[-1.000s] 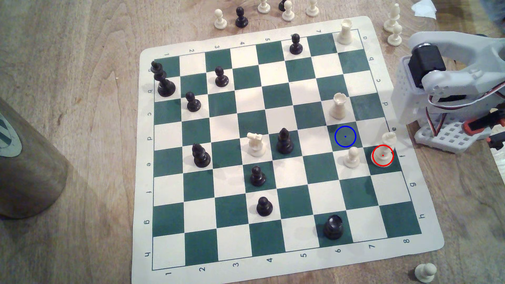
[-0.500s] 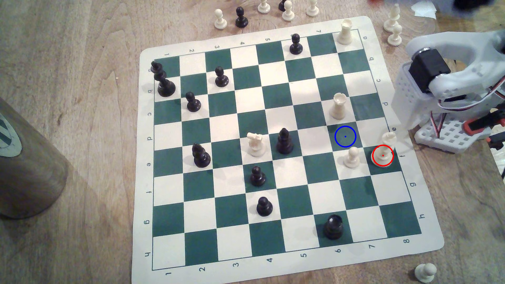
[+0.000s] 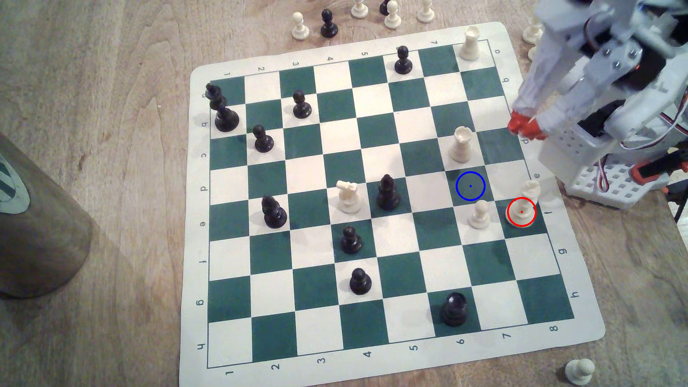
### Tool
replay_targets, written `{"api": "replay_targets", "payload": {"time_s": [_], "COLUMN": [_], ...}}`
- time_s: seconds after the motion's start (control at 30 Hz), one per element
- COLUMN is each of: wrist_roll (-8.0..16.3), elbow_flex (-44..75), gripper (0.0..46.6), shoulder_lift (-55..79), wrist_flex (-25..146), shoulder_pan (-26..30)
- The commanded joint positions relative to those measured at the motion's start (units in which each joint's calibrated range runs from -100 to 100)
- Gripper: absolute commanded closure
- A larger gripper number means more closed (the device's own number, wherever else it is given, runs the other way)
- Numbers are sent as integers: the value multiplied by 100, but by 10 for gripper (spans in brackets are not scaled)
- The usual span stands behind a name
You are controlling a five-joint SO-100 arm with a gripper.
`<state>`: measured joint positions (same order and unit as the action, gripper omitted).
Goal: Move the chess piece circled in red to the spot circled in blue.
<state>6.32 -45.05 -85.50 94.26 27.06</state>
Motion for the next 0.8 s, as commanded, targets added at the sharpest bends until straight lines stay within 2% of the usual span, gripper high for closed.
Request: {"api": "replay_targets", "payload": {"time_s": [0.0,0.33,0.53,0.77], "wrist_roll": [-44,-34,-54,-78], "elbow_flex": [-427,-1143,-1116,-1152], "gripper": [413,402,367,379], "shoulder_lift": [-142,-295,-142,834], "wrist_flex": [246,574,525,74], "shoulder_pan": [-4,98,113,82]}}
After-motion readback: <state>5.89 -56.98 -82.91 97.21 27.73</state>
